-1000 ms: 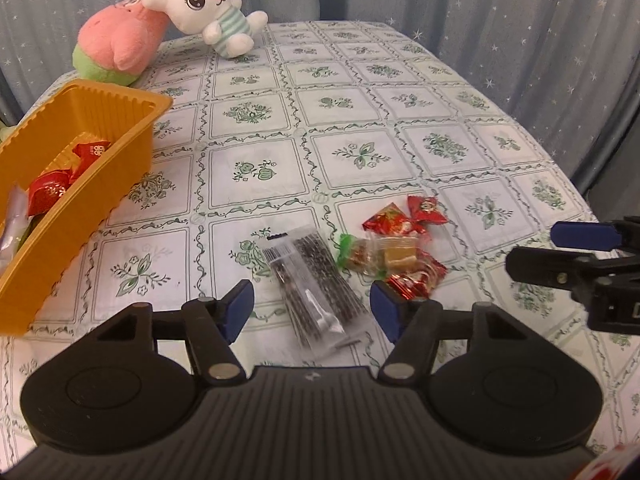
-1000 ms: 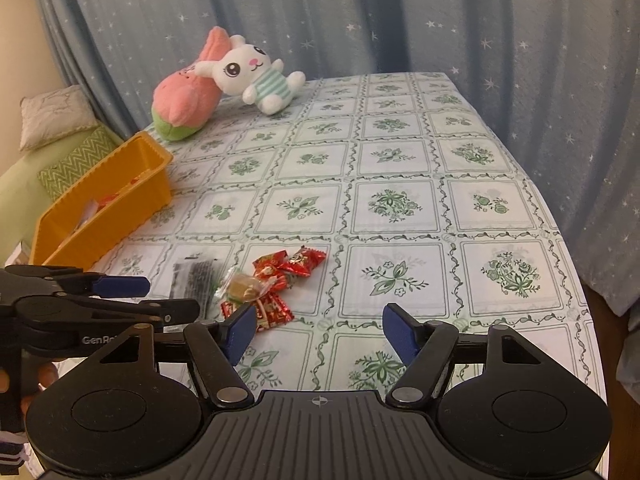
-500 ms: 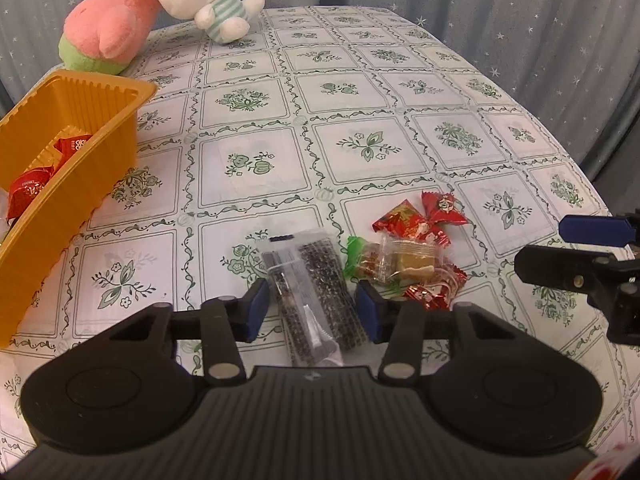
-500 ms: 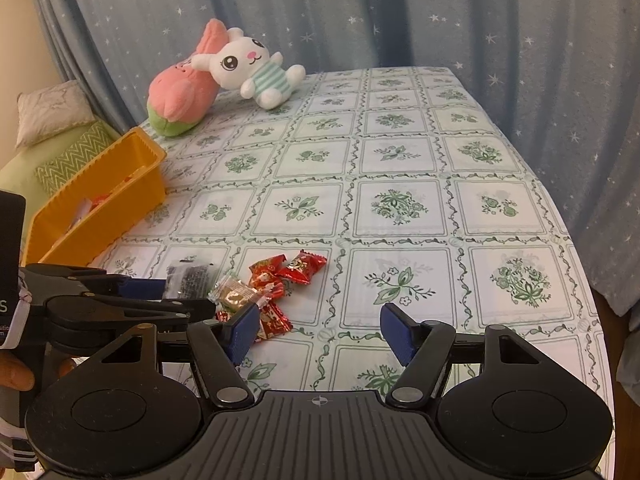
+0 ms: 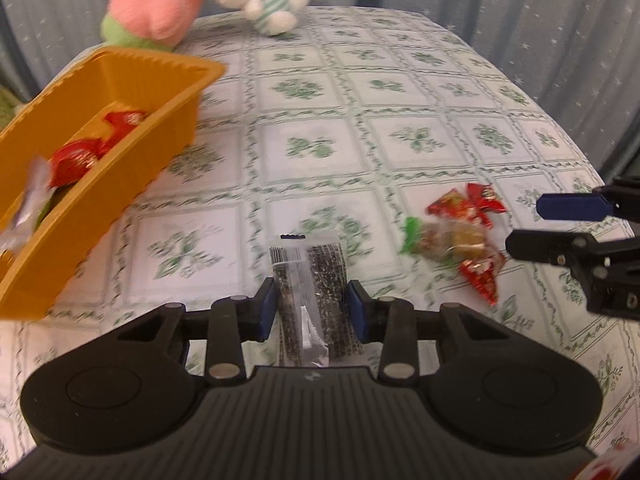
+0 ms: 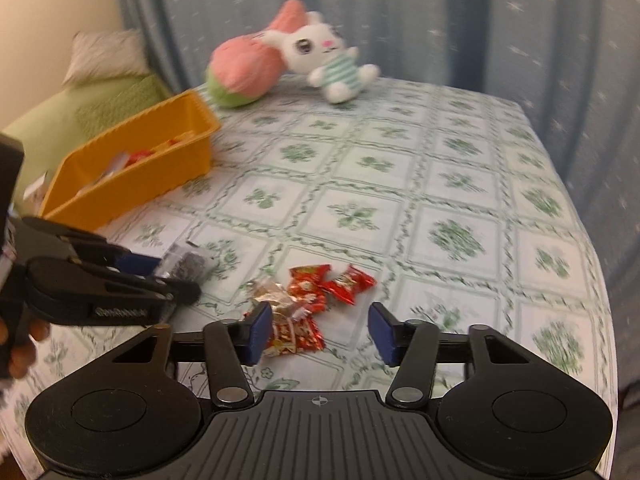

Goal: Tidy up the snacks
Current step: 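Grasp the clear packet of dark sticks with the left tool while the right tool grasps a small brown candy, then carry the packet and brown candy over the orange tray and open both tools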

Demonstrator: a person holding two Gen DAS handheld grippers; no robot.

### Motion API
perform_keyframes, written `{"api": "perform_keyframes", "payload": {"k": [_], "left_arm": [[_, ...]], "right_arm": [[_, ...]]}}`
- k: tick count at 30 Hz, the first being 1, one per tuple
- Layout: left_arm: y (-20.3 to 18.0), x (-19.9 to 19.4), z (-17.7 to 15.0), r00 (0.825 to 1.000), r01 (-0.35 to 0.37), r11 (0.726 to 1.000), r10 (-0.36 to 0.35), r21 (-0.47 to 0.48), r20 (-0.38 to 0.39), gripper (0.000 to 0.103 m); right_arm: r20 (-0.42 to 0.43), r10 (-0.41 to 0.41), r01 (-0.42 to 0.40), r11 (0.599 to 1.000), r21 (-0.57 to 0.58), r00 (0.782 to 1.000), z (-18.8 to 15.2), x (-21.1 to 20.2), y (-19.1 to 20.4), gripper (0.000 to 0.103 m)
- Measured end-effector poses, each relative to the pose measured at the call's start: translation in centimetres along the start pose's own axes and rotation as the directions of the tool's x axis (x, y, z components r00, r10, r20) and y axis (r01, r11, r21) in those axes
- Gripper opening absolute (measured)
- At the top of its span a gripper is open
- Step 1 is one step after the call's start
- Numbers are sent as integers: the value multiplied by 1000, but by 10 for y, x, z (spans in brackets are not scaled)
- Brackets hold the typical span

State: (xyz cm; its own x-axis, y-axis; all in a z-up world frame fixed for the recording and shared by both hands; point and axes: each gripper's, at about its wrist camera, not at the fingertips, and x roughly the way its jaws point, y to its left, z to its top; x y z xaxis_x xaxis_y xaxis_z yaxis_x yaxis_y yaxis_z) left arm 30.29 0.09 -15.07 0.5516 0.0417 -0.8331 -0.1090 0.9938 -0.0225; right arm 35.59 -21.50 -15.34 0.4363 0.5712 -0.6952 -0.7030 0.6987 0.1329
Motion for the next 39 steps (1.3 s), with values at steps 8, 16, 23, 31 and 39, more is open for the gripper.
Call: {"api": "perform_keyframes", "payload": {"k": [8, 16, 23, 31, 39], "left_arm": [[30, -12, -19, 999, -36, 997, 35, -75, -14, 35], [45, -19, -27, 999, -46, 992, 44, -119, -19, 35], [46, -21, -29, 999, -48, 992, 47, -119, -18, 35], [52, -25, -34, 998, -57, 990, 55, -130, -19, 35], [55, -31, -37, 998, -57, 989, 55, -138, -15, 35]], "right_arm": [[-24, 25, -29, 987, -161, 999, 7, 26, 13, 39], [-56, 23, -38, 957, -286, 998, 0, 41, 33, 39], [-81, 15, -43, 932, -359, 997, -1, 52, 46, 38], [-80, 29, -56, 927, -370, 996, 1, 52, 60, 12], [-68, 73, -89, 955, -284, 995, 5, 40, 63, 12]]}}
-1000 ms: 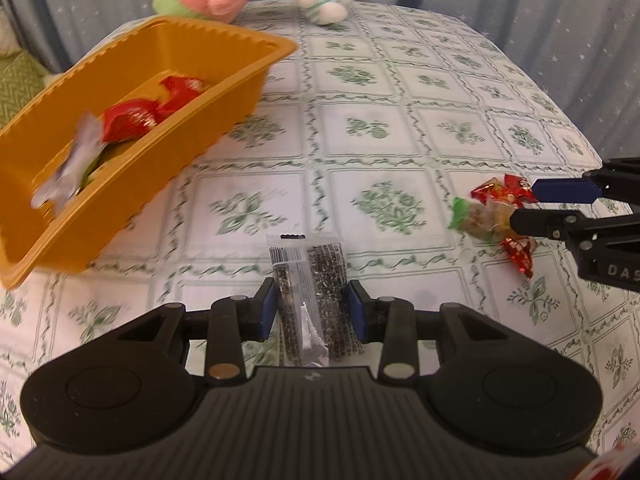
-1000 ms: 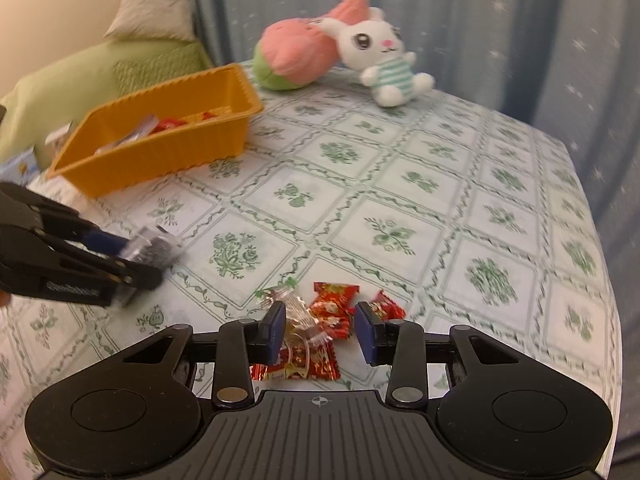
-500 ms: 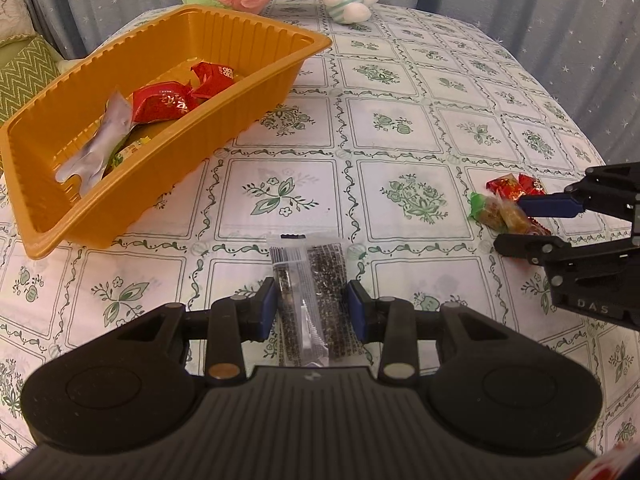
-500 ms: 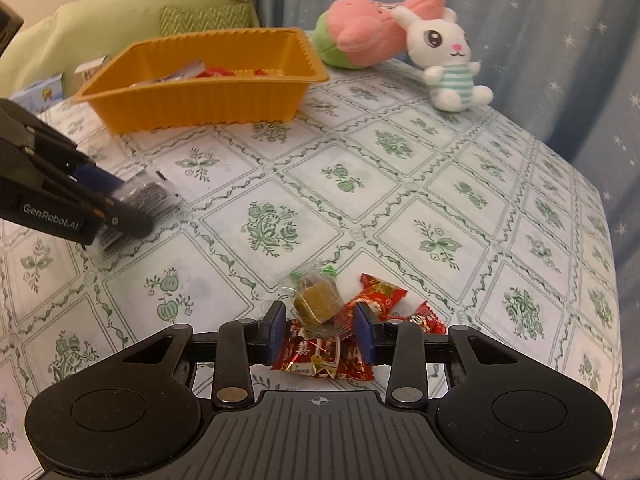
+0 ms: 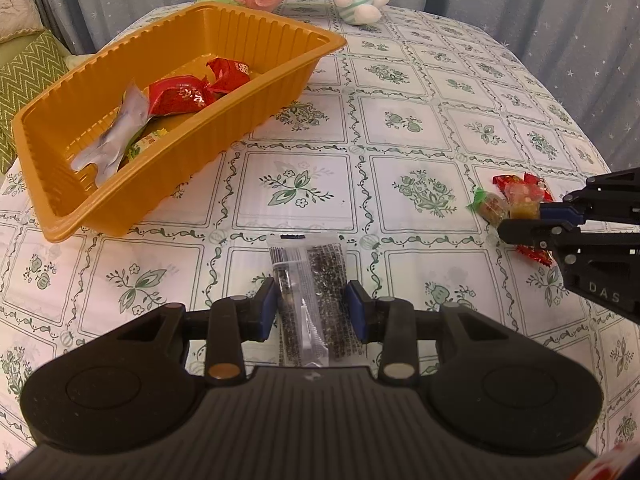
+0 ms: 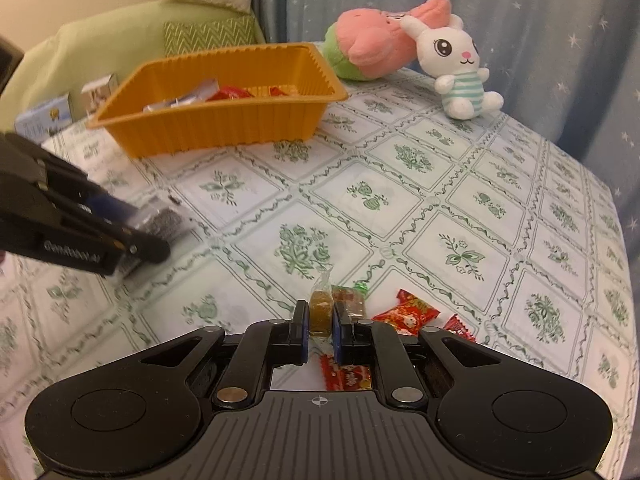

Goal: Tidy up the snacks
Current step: 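Carry the packet and brown candy over the orange tray and open both tools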

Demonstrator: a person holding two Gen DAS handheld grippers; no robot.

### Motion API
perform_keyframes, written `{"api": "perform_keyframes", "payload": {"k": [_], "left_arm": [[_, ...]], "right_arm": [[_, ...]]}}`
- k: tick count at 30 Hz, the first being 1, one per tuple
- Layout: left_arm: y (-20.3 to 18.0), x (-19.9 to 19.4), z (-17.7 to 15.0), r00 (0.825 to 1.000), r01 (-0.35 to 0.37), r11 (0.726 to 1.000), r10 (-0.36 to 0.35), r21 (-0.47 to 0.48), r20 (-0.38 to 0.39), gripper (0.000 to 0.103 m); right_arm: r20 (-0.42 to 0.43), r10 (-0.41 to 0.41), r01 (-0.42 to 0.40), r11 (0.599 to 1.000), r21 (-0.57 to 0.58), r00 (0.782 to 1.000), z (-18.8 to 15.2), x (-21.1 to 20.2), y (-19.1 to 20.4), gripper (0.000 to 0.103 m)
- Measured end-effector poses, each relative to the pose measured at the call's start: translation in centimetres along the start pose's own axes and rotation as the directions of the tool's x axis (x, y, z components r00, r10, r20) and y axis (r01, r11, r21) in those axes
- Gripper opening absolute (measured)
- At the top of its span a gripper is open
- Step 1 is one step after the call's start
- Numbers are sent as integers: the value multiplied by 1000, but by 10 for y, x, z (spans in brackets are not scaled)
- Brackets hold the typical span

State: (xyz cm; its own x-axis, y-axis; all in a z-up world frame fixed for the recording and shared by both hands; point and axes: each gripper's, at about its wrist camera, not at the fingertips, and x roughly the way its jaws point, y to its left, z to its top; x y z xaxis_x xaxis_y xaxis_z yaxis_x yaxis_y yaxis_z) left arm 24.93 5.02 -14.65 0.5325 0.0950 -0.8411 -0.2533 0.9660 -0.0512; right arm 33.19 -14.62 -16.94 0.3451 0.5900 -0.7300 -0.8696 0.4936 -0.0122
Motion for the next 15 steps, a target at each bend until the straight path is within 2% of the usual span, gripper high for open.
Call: {"api": "perform_keyframes", "payload": {"k": [8, 15], "left_arm": [[0, -24, 5, 998, 33, 999, -32, -4, 45, 35], [8, -54, 21, 993, 53, 998, -51, -22, 107, 35]], "right_arm": [[27, 52, -54, 995, 79, 998, 10, -10, 3, 12], [63, 90, -97, 988, 120, 994, 34, -18, 9, 12]]}}
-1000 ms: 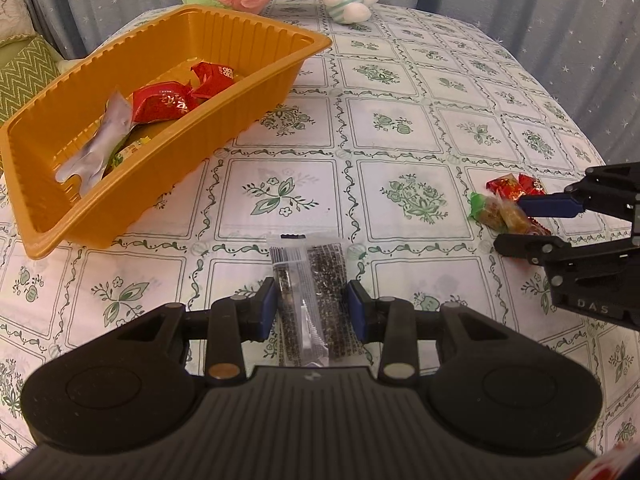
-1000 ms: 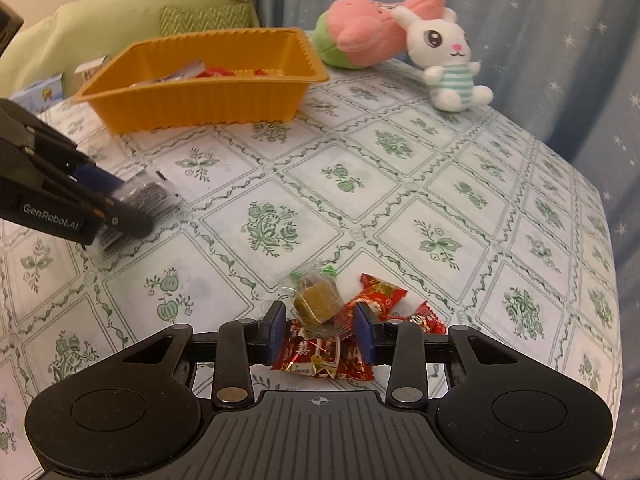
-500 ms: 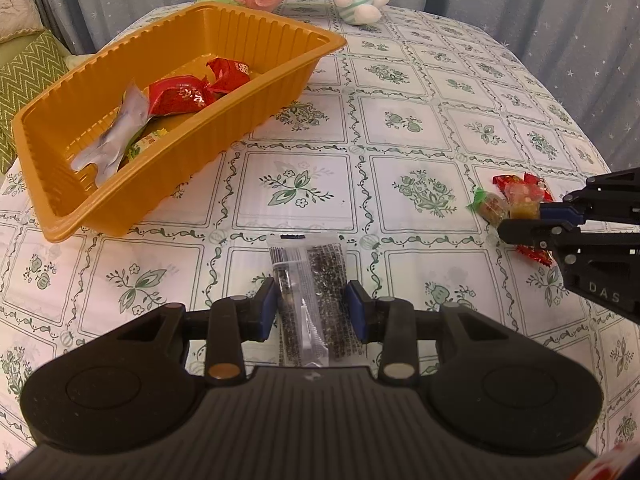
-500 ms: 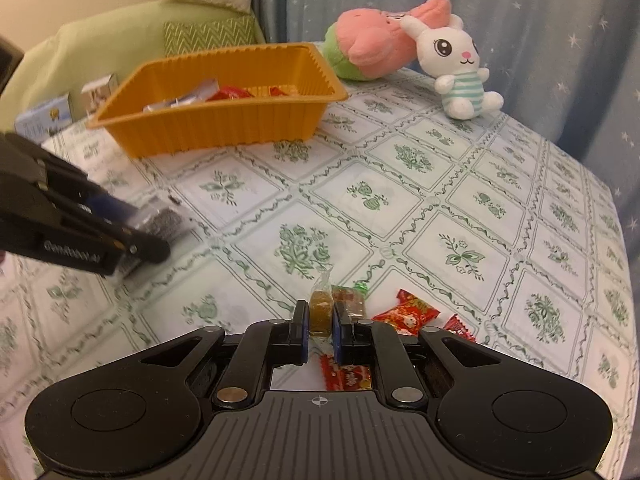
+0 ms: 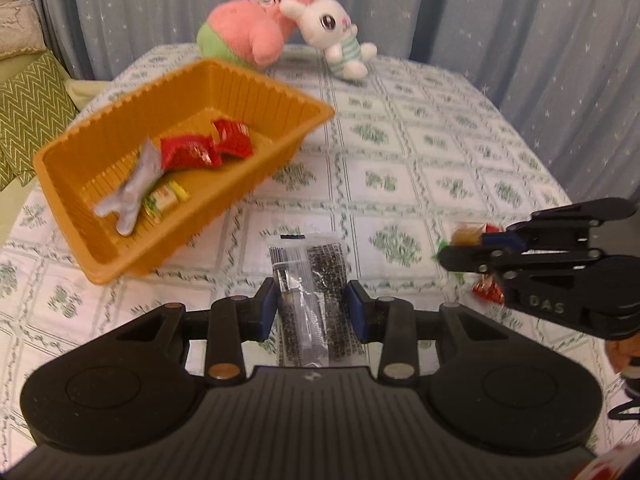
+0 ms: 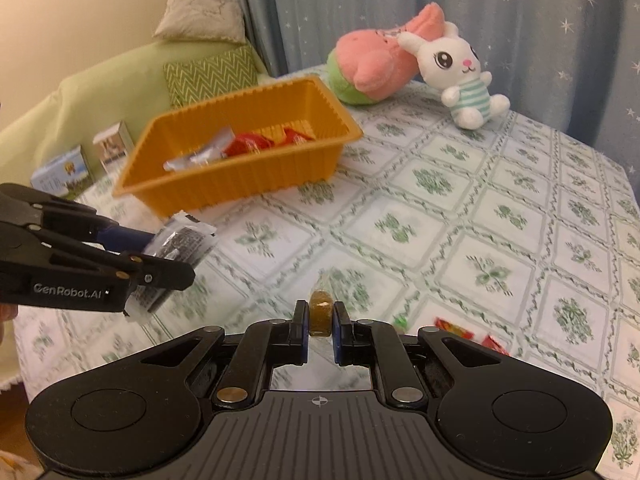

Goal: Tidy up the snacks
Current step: 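Carry the packet and brown candy over the orange tray and open both tools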

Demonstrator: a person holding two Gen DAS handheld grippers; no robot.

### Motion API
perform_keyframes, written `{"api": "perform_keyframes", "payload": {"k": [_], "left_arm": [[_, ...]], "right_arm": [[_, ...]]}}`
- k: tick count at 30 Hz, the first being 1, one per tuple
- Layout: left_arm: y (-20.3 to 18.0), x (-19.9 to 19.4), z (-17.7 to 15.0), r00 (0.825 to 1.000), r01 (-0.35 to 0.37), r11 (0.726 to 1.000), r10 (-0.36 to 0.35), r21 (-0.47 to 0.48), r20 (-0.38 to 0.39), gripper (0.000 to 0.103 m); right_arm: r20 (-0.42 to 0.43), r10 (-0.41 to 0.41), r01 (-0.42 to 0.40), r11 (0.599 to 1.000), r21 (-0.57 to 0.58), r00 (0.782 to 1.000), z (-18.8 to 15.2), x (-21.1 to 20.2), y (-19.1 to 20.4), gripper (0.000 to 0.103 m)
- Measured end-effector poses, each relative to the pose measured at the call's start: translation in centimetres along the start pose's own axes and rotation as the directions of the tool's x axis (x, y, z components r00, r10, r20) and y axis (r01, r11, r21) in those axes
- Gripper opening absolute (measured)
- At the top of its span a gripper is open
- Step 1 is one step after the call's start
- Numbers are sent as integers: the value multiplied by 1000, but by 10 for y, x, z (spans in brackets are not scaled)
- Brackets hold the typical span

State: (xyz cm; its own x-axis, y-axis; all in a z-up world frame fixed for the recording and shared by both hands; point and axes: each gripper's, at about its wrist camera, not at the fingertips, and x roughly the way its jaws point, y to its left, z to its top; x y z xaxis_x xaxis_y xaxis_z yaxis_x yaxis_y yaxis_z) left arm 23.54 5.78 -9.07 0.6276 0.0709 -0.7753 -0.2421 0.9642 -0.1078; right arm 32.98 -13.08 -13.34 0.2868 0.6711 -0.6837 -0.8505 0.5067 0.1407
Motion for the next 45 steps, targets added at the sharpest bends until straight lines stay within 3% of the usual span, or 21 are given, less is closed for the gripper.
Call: {"api": "perform_keyframes", "payload": {"k": [16, 28, 45], "left_arm": [[68, -24, 52, 994, -75, 994, 81, -84, 74, 35], [136, 5, 79, 989, -132, 986, 138, -104, 47, 35], [187, 59, 98, 992, -126, 987, 124, -103, -28, 35]], "right_arm": [[73, 144, -148, 987, 60, 987, 93, 36, 41, 12], [47, 133, -136, 989, 66, 990, 138, 102, 59, 12], [-34, 53, -49, 992, 116, 998, 152, 151, 58, 12]]}}
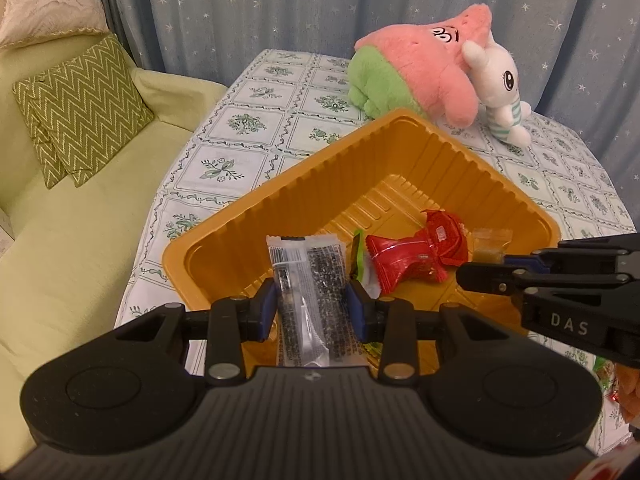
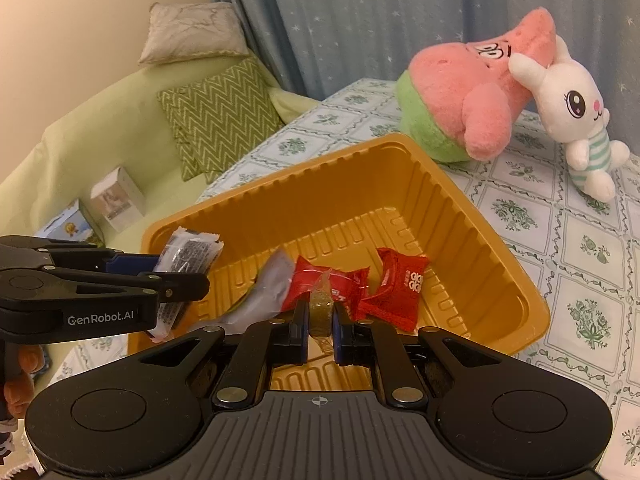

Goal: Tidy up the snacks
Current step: 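Carry the packet and brown candy over the orange tray and open both tools, then move both open tools back toward the remaining candies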

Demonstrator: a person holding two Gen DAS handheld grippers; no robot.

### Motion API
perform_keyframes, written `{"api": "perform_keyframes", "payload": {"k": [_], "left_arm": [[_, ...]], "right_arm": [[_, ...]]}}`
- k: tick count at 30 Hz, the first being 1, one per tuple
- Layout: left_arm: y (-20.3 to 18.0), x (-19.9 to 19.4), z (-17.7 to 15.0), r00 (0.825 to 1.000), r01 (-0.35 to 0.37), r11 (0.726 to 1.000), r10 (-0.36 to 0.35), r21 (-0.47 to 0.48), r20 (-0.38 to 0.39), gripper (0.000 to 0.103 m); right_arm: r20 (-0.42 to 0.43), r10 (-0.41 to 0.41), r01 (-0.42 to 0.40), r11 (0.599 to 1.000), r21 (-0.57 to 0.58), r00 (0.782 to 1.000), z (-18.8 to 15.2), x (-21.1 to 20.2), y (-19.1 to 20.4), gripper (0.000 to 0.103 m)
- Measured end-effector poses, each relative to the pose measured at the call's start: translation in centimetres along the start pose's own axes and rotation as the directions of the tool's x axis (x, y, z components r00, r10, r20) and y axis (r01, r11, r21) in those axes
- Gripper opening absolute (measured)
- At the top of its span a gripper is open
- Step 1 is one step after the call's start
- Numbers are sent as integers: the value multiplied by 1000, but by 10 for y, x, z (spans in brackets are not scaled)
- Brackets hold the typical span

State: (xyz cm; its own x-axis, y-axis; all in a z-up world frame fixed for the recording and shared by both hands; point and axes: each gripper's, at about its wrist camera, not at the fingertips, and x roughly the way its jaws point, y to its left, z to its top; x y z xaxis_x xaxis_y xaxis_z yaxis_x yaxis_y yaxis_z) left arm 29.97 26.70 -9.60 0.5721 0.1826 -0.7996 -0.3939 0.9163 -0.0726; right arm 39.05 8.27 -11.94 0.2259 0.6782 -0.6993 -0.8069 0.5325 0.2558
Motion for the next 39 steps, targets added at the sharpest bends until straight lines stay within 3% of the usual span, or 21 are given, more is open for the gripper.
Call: {"api": "perform_keyframes", "payload": {"k": [33, 36, 39], "left_arm": [[3, -13, -9, 997, 78, 997, -78, 22, -5, 35], [3, -16, -11, 997, 79, 997, -79, 23, -3, 35], [2, -20, -13, 997, 79, 997, -79, 26, 1, 35]], "right_arm": [[-34, -63, 63, 998, -3, 997, 3, 7, 6, 13], [-36, -62, 62, 998, 0, 997, 0, 5, 7, 16], [-29, -62, 62, 998, 8, 998, -4, 1, 8, 34]]}}
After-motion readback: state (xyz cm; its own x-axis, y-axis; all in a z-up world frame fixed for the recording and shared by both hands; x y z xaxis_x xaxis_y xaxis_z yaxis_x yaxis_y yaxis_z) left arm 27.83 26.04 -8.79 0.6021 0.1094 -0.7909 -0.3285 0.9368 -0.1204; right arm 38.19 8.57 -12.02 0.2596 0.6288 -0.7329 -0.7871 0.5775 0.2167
